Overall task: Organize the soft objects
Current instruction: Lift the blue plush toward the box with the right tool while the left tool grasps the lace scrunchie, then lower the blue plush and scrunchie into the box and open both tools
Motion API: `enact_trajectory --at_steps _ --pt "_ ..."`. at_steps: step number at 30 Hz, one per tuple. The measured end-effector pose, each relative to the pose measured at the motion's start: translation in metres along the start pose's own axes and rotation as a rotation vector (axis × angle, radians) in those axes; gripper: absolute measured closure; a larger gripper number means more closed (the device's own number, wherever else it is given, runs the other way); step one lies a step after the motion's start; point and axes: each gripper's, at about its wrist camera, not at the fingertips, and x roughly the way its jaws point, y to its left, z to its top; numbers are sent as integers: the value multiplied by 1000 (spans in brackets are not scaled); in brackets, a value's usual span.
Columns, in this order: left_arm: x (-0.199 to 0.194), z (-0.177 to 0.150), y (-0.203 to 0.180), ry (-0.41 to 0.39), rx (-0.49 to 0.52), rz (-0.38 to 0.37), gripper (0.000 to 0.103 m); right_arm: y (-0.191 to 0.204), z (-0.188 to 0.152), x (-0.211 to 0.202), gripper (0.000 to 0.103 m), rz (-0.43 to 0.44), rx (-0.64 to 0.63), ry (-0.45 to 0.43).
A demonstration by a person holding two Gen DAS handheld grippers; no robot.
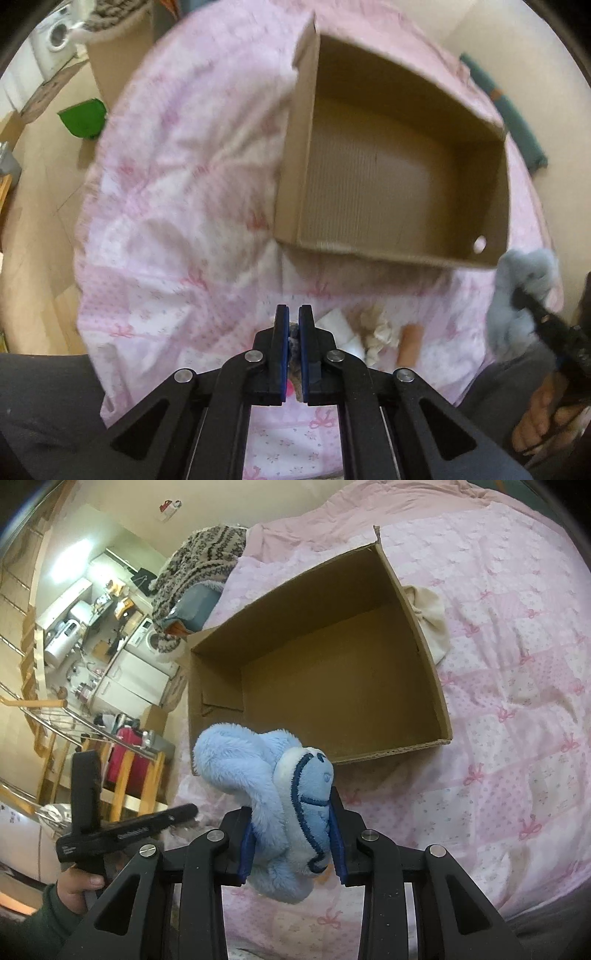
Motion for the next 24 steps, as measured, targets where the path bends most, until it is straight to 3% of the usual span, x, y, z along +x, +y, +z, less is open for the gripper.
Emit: enact_trajectory --at_steps 6,17,24 --pt "-39 5 3 -116 49 45 98 6 0 2 68 -10 -13 10" --pt "-57 11 -7 -173 75 107 98 28 8 -28 68 -43 -17 -59" --pt "-75 39 -25 -227 97 76 98 18 29 -36 68 -48 19 -78"
